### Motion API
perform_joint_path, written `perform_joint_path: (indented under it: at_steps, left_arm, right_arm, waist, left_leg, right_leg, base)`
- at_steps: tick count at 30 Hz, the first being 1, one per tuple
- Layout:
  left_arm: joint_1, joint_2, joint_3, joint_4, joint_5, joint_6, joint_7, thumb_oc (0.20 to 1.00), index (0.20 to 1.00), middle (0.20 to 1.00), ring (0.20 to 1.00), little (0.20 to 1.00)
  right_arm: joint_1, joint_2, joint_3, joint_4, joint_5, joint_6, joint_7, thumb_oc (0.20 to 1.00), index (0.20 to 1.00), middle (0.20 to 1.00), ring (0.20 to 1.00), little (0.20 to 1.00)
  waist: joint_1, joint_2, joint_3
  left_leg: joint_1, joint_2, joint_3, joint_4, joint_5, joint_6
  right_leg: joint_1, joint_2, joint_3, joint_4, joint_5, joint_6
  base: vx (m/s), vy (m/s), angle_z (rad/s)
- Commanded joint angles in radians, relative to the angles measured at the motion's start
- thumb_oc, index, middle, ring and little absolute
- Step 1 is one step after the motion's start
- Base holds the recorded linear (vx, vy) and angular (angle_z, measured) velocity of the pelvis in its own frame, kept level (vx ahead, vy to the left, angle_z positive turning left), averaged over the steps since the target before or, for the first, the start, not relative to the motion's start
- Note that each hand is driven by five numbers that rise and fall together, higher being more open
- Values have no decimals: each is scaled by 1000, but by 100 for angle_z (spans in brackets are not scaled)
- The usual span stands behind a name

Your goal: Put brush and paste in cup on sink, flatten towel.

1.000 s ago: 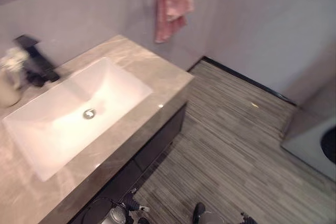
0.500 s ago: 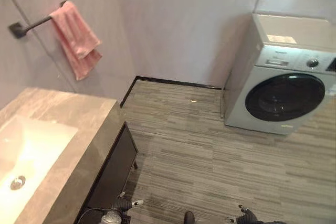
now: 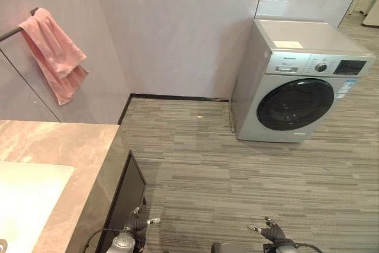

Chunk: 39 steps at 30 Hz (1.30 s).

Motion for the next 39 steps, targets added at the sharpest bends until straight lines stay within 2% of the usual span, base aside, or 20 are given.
perform_joint_path:
  at_steps: [1,2,3,4,5,6,7,10,16,18,21,24,25,26,28,30,33,34,35,39]
  left_arm:
    - [-7,6,4,-47,-2,-43,15,1000,1000,1000,1000,1000]
    - [-5,10,-2,-59,7,-45,17,1000,1000,1000,1000,1000]
    - [3,23,-21,-104,31,-48,17,1000,1000,1000,1000,1000]
    - [3,23,-21,-104,31,-48,17,1000,1000,1000,1000,1000]
    - [1,35,-24,-117,39,-47,21,1000,1000,1000,1000,1000]
    - [1,35,-24,-117,39,-47,21,1000,1000,1000,1000,1000]
    - [12,45,-15,-136,43,-48,19,1000,1000,1000,1000,1000]
    - [18,48,-2,-101,70,-44,23,1000,1000,1000,1000,1000]
    - [12,27,14,-58,62,-45,35,1000,1000,1000,1000,1000]
    - [-1,11,18,-28,56,-36,50,1000,1000,1000,1000,1000]
    - [-12,-14,6,-10,34,-36,53,1000,1000,1000,1000,1000]
    - [-38,-28,1,-2,-16,-40,57,1000,1000,1000,1000,1000]
    - [-38,-28,1,-2,-16,-40,57,1000,1000,1000,1000,1000]
    - [-52,-26,-13,-22,-29,-42,54,1000,1000,1000,1000,1000]
    - [-60,-24,-19,-29,-29,-43,59,1000,1000,1000,1000,1000]
    - [-80,-25,-24,-8,10,-40,66,1000,1000,1000,1000,1000]
    - [-68,-21,-19,-6,8,-48,64,1000,1000,1000,1000,1000]
    - [-51,-22,-14,-6,4,-51,63,1000,1000,1000,1000,1000]
    - [-51,-17,-12,2,6,-55,64,1000,1000,1000,1000,1000]
    - [-56,-16,29,76,-29,-52,80,1000,1000,1000,1000,1000]
  right_arm:
    - [-42,-22,-3,-26,3,-39,-3,1000,1000,1000,1000,1000]
    - [-37,-24,-8,-30,3,-42,-3,1000,1000,1000,1000,1000]
    - [-29,-29,-5,-53,-7,-42,-6,1000,1000,1000,1000,1000]
    - [-29,-29,-5,-54,-7,-42,-6,1000,1000,1000,1000,1000]
    - [-33,-34,0,-74,-18,-43,-10,1000,1000,1000,1000,1000]
    - [-33,-34,0,-74,-18,-42,-10,1000,1000,1000,1000,1000]
    - [-28,-39,-13,-102,-15,-46,-14,1000,1000,1000,1000,1000]
    - [-10,-33,-35,-116,5,-50,-18,1000,1000,1000,1000,1000]
    - [-1,-14,-26,-132,19,-53,-21,1000,1000,1000,1000,1000]
    - [4,-8,-8,-132,14,-49,-19,1000,1000,1000,1000,1000]
    - [-6,-9,15,-80,22,-49,-16,1000,1000,1000,1000,1000]
    - [-18,-22,41,-82,-5,-47,-28,1000,1000,1000,1000,1000]
    - [-19,-21,41,-82,-5,-47,-28,1000,1000,1000,1000,1000]
    - [-20,-33,46,-100,-5,-48,-30,1000,1000,1000,1000,1000]
    - [-23,-37,51,-97,-6,-45,-34,1000,1000,1000,1000,1000]
    - [-32,-43,58,-56,-27,-36,-32,1000,1000,1000,1000,1000]
    - [-28,-40,56,-44,-37,-38,-37,1000,1000,1000,1000,1000]
    - [-33,-39,72,-49,-54,-43,-37,1000,1000,1000,1000,1000]
    - [-38,-38,85,-55,-73,-42,-37,1000,1000,1000,1000,1000]
    - [-53,-27,99,-45,-94,-40,-42,1000,1000,1000,1000,1000]
  waist:
    - [-1,2,-8]
    - [1,1,-9]
    - [-3,-2,5]
    - [-2,-1,1]
    - [-9,8,29]
    - [-8,7,29]
    - [-12,24,41]
    - [-25,16,24]
    - [-43,-1,14]
    - [-53,-7,-4]
    - [-55,-14,-23]
    - [-39,-33,-15]
    - [-41,-36,-18]
    - [-34,-59,-6]
    - [-30,-63,3]
    - [-9,-57,5]
    - [3,-51,-5]
    - [42,-34,1]
    - [57,-33,7]
    - [74,-22,3]
  left_leg:
    - [-26,-14,-27,93,-48,32]
    - [-11,-24,-31,67,-41,37]
    - [24,-45,-36,2,-31,52]
    - [21,-44,-34,-1,-28,51]
    - [53,-45,-32,-45,-13,57]
    - [54,-47,-30,-47,-12,57]
    - [81,-40,-27,-64,-1,60]
    - [130,-55,-19,-99,1,43]
    - [180,-49,-43,-120,-18,10]
    - [222,-37,-55,-113,-29,-12]
    - [178,-6,-78,29,-7,-46]
    - [63,53,-88,291,134,-99]
    - [60,50,-89,289,137,-99]
    - [-7,84,-57,436,199,-114]
    - [-41,93,-47,463,198,-113]
    - [-139,-5,-37,277,100,-74]
    - [-167,-23,-34,130,94,-55]
    - [-208,-17,-109,-44,179,-72]
    - [-222,-11,-162,-85,218,-83]
    - [-246,21,-200,-136,281,-107]
  right_leg:
    - [84,-3,-4,33,27,55]
    - [72,-11,-1,61,74,74]
    - [7,-30,18,179,220,102]
    - [4,-28,18,176,224,101]
    - [-60,-40,9,271,312,110]
    - [-62,-41,11,274,311,111]
    - [-105,-56,-49,332,294,114]
    - [-134,-72,-117,172,264,106]
    - [-144,-71,-109,-67,317,126]
    - [-141,-34,-97,-108,295,117]
    - [-76,43,-53,-133,220,64]
    - [-3,66,-83,-167,189,8]
    - [-5,64,-84,-169,191,8]
    - [30,64,-100,-184,170,-24]
    - [42,66,-102,-186,155,-32]
    - [102,59,-107,-243,156,-4]
    - [116,59,-99,-253,143,11]
    - [165,77,-74,-275,129,19]
    - [187,76,-57,-288,120,21]
    - [226,68,-27,-305,96,29]
  base:
    - [81,72,-2]
    - [60,159,-2]
    - [58,157,-2]
    - [34,247,-6]
    - [2,124,-7]
    - [95,239,-32]
    - [167,138,-41]
    - [255,53,-24]
    - [255,-77,-5]
    - [438,-139,3]
    - [309,-183,33]
    - [257,-222,19]
    - [277,-277,19]
    - [236,-229,26]
    - [244,-147,19]
    - [389,-8,28]
    - [315,63,32]
    - [438,95,5]
    - [435,94,-23]
    - [461,134,-63]
